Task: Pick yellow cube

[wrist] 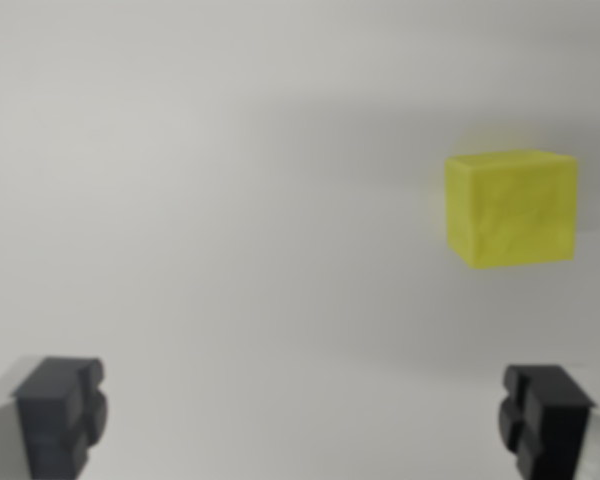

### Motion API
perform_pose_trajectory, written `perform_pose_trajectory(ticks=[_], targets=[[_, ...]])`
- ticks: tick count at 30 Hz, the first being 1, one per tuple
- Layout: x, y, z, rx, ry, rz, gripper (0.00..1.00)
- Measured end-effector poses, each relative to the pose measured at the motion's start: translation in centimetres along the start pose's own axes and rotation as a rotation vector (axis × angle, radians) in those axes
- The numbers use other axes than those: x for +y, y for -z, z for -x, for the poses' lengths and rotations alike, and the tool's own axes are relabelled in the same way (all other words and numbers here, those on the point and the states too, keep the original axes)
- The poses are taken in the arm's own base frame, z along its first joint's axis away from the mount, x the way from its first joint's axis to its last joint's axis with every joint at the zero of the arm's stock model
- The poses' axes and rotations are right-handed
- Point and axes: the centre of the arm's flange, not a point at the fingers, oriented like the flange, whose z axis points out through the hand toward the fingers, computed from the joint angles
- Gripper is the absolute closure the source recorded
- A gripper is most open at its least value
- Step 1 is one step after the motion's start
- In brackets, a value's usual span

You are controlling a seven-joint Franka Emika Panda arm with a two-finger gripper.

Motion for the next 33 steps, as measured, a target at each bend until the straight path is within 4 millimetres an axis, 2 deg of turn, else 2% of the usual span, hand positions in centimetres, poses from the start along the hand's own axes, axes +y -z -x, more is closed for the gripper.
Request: perform_pose_trajectory(ticks=[33], targets=[[4.1,-8.3,-4.0,-0.003,0.078,0.010,0.00]])
